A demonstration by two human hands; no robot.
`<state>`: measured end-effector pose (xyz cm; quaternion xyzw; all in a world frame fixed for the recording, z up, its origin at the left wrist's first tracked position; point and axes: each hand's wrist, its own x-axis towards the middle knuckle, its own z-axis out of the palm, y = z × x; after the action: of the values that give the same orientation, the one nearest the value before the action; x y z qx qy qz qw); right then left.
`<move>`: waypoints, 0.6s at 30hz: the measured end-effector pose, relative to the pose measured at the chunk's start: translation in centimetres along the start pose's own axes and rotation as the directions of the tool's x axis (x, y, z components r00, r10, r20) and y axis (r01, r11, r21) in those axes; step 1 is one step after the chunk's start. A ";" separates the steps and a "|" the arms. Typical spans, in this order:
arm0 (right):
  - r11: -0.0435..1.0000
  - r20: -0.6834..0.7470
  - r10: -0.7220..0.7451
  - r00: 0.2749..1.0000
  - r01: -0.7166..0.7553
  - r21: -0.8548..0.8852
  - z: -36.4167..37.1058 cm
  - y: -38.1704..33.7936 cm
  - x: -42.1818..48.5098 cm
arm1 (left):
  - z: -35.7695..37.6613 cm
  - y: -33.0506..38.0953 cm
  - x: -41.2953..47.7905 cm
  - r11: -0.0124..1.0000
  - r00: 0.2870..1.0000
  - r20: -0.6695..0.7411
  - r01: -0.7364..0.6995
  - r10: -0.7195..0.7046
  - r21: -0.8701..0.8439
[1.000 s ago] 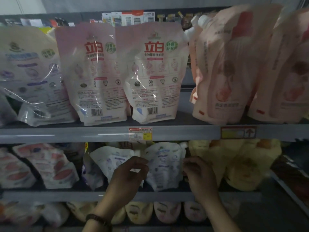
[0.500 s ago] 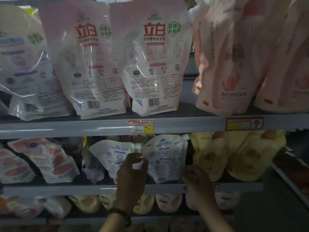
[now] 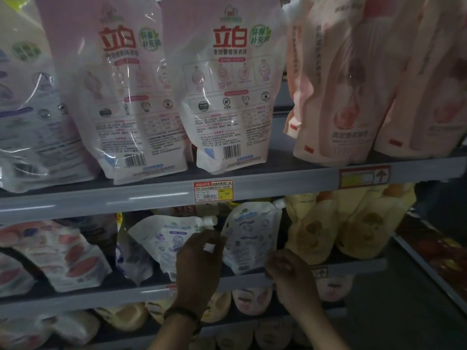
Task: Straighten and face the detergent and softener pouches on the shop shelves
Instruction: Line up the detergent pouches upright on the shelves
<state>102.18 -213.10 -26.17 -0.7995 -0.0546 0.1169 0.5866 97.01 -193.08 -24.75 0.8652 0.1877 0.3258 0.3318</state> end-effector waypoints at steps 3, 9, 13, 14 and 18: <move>0.995 0.019 0.006 1.000 -0.008 0.100 0.3 -1.1 -0.6 | 0.2 -0.4 -0.2 0.997 0.997 -0.042 -0.063 0.061 -0.036; 0.999 0.062 -0.012 0.998 0.008 0.051 2.0 -1.4 -0.7 | 0.2 0.1 0.0 0.980 0.978 -0.061 -0.197 0.198 0.009; 0.995 0.087 -0.083 0.993 0.087 -0.039 3.4 -1.8 -0.6 | -0.1 0.6 0.0 0.982 0.982 -0.033 -0.188 0.187 -0.020; 0.994 0.080 -0.098 0.992 0.101 -0.032 3.9 -1.8 -0.6 | -0.2 0.7 0.1 0.981 0.981 -0.017 -0.193 0.193 -0.035; 0.990 0.059 -0.141 0.988 0.143 -0.019 5.5 -2.5 -1.1 | -0.6 1.2 0.2 0.977 0.978 0.010 -0.206 0.206 -0.050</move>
<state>99.83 -207.54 -25.18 -0.7967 -0.1297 0.0973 0.5822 96.82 -193.54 -23.53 0.8741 0.0865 0.3562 0.3188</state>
